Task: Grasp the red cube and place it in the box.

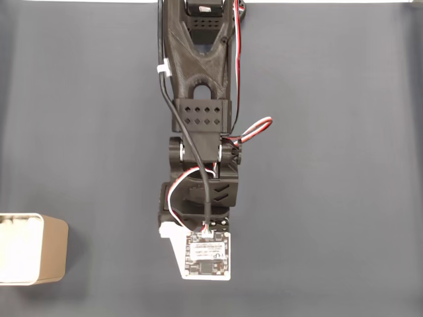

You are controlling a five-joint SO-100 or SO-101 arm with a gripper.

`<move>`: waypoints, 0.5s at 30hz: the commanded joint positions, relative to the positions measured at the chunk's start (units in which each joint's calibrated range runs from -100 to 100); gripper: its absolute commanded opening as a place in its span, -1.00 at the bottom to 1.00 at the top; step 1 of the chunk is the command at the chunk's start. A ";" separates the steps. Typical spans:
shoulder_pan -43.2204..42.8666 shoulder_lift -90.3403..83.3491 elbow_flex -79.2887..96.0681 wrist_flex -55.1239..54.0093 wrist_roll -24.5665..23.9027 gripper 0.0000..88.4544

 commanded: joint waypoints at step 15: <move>6.52 -8.66 -11.33 6.18 -1.32 -0.93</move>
